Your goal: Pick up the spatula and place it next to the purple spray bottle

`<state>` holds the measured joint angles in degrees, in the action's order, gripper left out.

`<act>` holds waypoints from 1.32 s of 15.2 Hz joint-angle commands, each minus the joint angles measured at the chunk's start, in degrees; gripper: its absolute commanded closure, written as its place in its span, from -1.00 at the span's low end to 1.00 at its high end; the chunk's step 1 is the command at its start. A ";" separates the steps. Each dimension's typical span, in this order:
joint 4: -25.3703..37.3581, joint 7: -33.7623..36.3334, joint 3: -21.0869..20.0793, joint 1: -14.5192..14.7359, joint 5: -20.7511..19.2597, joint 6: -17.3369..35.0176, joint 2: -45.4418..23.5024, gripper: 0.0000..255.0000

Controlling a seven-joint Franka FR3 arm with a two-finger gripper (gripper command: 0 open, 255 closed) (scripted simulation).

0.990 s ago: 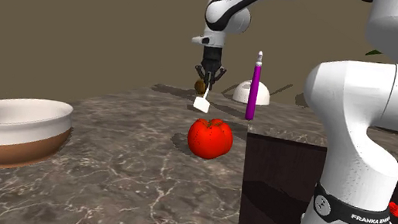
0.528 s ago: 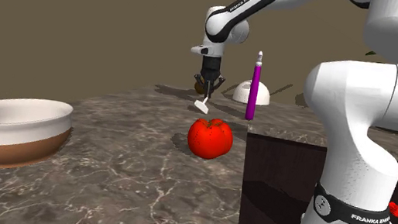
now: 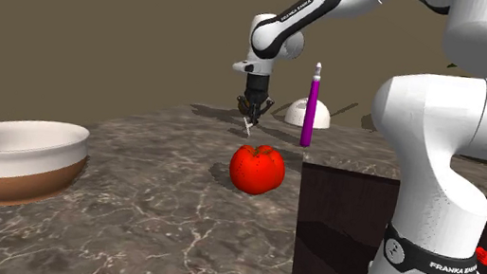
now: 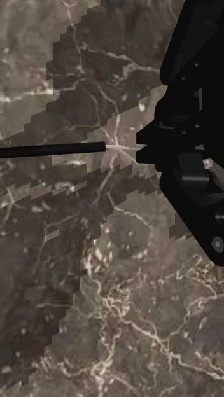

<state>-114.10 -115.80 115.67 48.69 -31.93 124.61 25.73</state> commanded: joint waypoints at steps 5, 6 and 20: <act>-0.14 0.04 0.10 0.05 -0.03 -0.02 0.15 -1.00; -0.11 0.03 0.11 0.06 -0.03 -0.03 0.16 -1.00; 2.07 -3.33 -5.18 -4.30 5.41 -4.80 -4.31 -1.00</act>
